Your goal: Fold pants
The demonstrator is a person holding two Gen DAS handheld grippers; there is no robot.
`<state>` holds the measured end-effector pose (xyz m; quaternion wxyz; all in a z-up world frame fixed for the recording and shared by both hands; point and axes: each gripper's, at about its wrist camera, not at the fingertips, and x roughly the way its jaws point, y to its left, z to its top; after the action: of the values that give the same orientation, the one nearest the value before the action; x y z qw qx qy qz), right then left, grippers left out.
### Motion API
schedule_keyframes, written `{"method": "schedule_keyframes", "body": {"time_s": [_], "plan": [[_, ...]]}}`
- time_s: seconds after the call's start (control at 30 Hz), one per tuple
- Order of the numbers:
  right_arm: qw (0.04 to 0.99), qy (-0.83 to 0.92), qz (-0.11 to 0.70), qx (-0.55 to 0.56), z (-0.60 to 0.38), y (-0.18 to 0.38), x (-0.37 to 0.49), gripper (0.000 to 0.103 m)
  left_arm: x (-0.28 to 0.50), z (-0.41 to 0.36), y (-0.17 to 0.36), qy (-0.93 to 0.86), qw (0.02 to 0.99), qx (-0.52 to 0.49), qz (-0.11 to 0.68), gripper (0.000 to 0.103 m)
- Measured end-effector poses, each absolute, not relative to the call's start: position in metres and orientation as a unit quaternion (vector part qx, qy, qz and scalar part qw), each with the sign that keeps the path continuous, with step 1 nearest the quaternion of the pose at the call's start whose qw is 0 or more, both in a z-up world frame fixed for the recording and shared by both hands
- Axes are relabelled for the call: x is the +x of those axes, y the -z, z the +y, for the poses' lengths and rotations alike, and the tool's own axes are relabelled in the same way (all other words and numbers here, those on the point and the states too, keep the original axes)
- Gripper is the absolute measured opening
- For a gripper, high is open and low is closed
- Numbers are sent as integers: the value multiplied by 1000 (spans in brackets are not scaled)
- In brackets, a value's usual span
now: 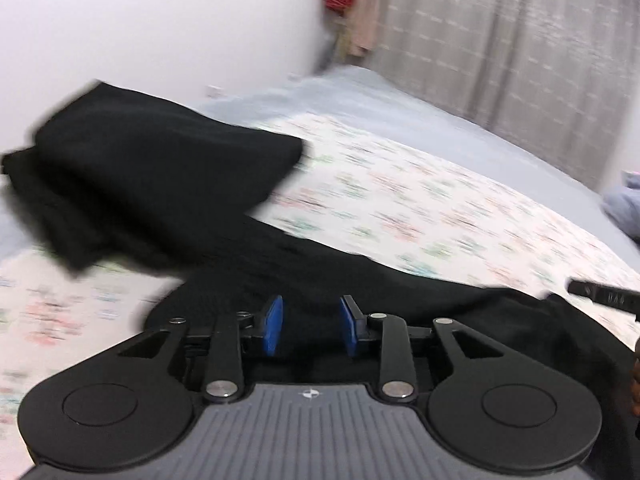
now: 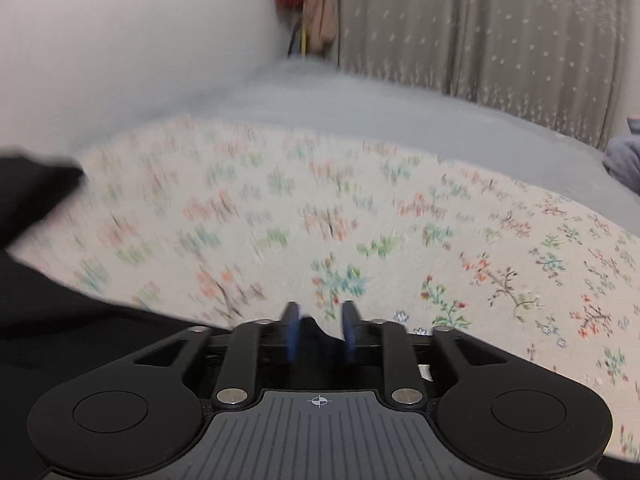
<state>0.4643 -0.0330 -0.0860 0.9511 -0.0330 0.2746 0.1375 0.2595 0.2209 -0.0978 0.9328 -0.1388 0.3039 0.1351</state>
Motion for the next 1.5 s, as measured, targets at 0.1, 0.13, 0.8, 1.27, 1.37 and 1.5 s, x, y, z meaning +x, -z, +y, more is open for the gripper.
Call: {"method": "schedule_keyframes", "body": {"time_s": [0.1,0.13,0.8,1.27,1.37,1.5], "plan": [[943,-182,280,-4,-39,74,437,28,274,197,107,-109,934,-100,325,42],[937,-192,293,-7,-37,75,430,28,280,190,113,-119,929,-74,342,46],[943,-20,324,76,-362,132,291,71,277,188,128,-220,889,-2,402,59],[949,71,269,147,-359,99,202,81,243,108,84,-98,944,27,313,52],[953,3,289,93,-307,104,204,81,242,69,98,-40,941,57,332,52],[947,-14,319,34,-283,120,198,81,249,49,123,-31,922,95,374,52]]}}
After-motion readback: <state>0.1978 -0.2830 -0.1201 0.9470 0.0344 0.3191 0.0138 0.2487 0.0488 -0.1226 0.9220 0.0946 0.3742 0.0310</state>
